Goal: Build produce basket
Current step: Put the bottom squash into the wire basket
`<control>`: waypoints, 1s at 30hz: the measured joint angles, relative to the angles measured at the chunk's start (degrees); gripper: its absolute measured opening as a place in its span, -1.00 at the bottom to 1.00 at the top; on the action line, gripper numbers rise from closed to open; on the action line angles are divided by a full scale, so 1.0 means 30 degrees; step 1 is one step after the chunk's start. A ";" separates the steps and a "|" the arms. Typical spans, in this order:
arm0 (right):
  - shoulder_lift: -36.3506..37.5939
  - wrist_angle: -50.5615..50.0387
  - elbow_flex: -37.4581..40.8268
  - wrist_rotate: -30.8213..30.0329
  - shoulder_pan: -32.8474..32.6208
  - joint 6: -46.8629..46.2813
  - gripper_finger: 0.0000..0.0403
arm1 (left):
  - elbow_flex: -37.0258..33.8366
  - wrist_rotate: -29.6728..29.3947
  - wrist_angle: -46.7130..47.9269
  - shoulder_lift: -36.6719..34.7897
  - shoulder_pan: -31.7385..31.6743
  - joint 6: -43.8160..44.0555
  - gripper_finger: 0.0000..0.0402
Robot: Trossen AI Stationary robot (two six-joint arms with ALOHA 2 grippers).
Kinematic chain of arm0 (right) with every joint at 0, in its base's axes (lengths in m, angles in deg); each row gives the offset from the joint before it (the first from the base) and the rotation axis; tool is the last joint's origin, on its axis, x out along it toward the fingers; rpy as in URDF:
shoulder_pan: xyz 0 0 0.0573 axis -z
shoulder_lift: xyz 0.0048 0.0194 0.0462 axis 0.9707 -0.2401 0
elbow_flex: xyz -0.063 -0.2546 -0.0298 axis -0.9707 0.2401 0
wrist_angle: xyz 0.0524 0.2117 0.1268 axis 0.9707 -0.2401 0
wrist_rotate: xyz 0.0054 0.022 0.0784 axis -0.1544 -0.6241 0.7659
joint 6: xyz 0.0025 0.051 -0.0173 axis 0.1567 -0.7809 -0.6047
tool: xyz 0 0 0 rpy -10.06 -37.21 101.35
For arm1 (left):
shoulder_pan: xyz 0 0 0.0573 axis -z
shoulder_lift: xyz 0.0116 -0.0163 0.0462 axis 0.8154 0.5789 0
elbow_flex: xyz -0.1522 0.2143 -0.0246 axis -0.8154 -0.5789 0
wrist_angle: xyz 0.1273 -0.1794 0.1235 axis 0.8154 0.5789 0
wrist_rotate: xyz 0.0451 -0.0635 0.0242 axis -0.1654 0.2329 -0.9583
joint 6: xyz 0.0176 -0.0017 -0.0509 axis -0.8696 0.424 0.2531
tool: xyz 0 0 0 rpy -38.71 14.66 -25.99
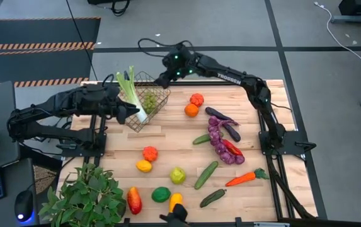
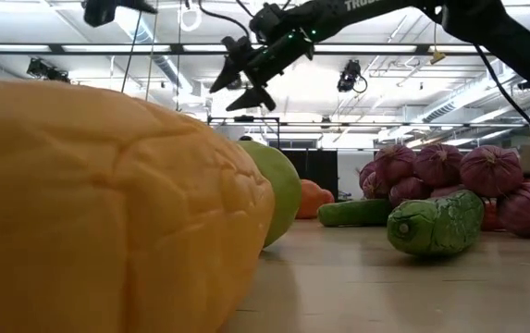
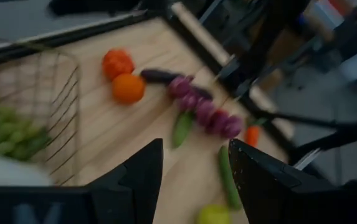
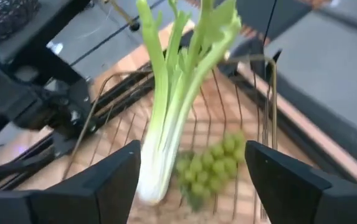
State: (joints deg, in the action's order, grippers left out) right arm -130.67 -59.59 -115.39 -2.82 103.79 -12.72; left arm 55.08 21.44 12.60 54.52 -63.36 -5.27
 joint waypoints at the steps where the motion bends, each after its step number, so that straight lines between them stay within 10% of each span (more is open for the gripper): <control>1: 0.0005 -0.1067 -0.0424 0.0263 0.0118 0.0305 0.45 | 0.0000 -0.0005 0.0615 0.0000 -0.0007 -0.0126 -0.06; 14: 0.0184 -1.3153 -0.2593 0.0661 -0.0204 0.4171 0.39 | 0.0000 0.4258 0.3356 0.3496 -0.0007 -0.5008 -0.07; 30: 0.4395 -1.7959 -0.2352 -0.4513 -0.4703 -0.0975 0.39 | -0.0393 0.5969 0.3867 0.7363 0.1216 -0.9161 -0.06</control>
State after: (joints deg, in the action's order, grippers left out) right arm -117.49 -113.47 -122.45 -16.36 89.68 -15.64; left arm 53.90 39.35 24.20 76.61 -59.71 -32.75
